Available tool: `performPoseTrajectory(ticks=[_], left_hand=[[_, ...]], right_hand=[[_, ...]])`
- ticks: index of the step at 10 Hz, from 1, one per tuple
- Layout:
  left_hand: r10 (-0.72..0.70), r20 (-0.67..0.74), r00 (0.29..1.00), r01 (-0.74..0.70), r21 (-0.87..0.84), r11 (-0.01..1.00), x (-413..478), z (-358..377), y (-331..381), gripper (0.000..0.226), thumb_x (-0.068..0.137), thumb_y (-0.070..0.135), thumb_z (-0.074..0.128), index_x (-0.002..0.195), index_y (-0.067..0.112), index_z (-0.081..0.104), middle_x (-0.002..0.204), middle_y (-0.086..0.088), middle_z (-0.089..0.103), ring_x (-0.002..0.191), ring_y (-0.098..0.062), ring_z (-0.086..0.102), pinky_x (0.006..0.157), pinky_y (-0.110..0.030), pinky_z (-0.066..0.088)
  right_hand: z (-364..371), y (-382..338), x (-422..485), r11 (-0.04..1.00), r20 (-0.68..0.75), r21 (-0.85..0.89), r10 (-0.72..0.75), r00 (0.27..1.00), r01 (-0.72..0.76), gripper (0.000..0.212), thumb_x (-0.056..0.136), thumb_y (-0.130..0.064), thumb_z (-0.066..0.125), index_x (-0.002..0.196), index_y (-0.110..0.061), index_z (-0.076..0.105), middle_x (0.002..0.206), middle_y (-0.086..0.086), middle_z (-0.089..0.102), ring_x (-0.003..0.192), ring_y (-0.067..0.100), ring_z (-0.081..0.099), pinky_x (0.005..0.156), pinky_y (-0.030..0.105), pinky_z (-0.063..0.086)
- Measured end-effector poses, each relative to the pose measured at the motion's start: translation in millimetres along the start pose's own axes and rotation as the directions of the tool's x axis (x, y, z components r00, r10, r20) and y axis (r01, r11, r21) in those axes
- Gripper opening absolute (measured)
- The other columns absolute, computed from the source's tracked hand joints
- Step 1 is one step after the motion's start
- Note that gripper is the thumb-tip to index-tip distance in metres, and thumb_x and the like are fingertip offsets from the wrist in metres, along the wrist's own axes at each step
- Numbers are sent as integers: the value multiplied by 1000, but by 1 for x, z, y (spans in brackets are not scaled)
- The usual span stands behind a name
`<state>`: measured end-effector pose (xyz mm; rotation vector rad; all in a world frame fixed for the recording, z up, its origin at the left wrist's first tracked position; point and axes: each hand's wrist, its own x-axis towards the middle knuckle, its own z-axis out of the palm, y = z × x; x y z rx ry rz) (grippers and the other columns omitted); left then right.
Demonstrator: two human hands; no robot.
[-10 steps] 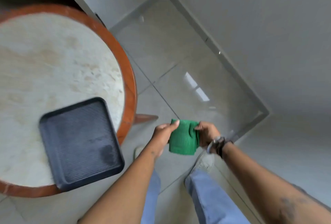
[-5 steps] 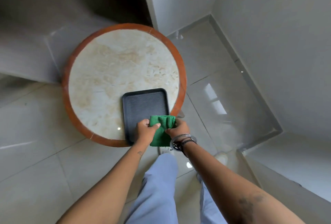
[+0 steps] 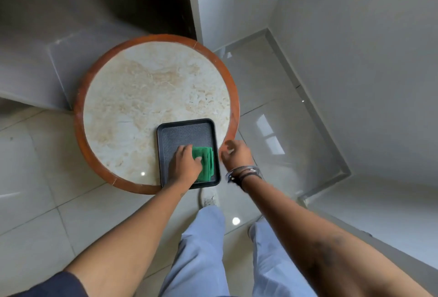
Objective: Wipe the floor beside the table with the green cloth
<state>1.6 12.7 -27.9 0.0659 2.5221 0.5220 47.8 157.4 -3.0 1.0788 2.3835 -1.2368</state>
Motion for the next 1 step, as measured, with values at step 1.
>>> performPoseTrajectory(ticks=[1], left_hand=[[423, -122, 898, -421, 44, 906, -12, -69, 74, 54, 91, 30, 62, 138, 6, 51, 148, -17, 45, 135, -33, 43, 112, -44, 33]], right_hand=[[-125, -43, -16, 887, -358, 313, -221, 907, 340, 21, 83, -12, 67, 103, -12, 72, 92, 17, 71, 80, 27, 67, 74, 36, 55]])
